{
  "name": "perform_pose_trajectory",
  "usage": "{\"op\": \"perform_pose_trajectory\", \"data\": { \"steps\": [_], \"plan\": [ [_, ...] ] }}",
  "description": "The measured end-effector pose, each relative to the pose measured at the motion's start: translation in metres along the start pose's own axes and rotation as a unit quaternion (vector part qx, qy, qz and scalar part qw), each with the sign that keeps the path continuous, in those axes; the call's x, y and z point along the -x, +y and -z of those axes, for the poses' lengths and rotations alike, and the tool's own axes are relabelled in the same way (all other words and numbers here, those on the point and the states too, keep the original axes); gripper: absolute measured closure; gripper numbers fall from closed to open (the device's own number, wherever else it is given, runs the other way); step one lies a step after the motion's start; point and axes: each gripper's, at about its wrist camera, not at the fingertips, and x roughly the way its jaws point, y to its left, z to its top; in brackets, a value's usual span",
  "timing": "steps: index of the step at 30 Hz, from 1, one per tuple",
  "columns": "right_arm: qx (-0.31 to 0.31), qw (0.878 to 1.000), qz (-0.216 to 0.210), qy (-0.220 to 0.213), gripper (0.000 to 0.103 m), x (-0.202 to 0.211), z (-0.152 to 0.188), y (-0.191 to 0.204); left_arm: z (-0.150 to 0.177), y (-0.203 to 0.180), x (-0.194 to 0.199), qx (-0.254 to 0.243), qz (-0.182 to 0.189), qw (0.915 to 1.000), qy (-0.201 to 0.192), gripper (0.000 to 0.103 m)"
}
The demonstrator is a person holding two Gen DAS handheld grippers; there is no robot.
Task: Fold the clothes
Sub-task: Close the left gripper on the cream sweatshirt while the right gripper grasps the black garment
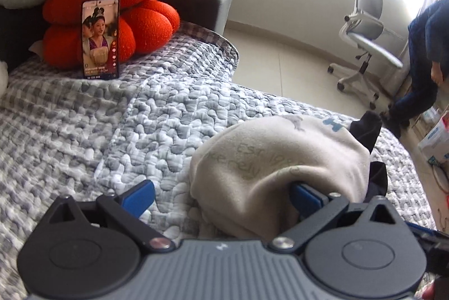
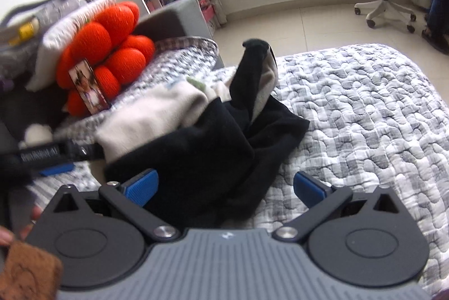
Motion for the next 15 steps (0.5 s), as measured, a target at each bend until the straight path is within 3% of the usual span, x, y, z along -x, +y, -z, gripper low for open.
{"op": "perform_pose_trajectory", "data": {
  "steps": [5, 9, 12, 15],
  "plan": [
    [-0.038, 0.998, -0.039, -0.009, 0.016, 0.0, -0.008, 0.001, -0.002, 0.014, -0.002, 0.039, 0.023, 0.999, -0.007, 0.012],
    [-0.069, 0.996, -0.057, 0.01, 0.028, -0.011, -0.007, 0.002, -0.003, 0.013, 0.001, 0.045, 0.032, 0.9982, -0.022, 0.02],
    [-0.086, 0.994, -0.063, 0.018, 0.042, -0.017, -0.004, 0.003, -0.001, 0.009, 0.001, 0.041, 0.035, 0.9982, -0.027, 0.028],
    [-0.088, 0.994, -0.057, 0.011, 0.07, -0.014, -0.004, 0.003, 0.0, 0.006, 0.005, 0.042, 0.033, 0.9977, -0.041, 0.031]
  ]
}}
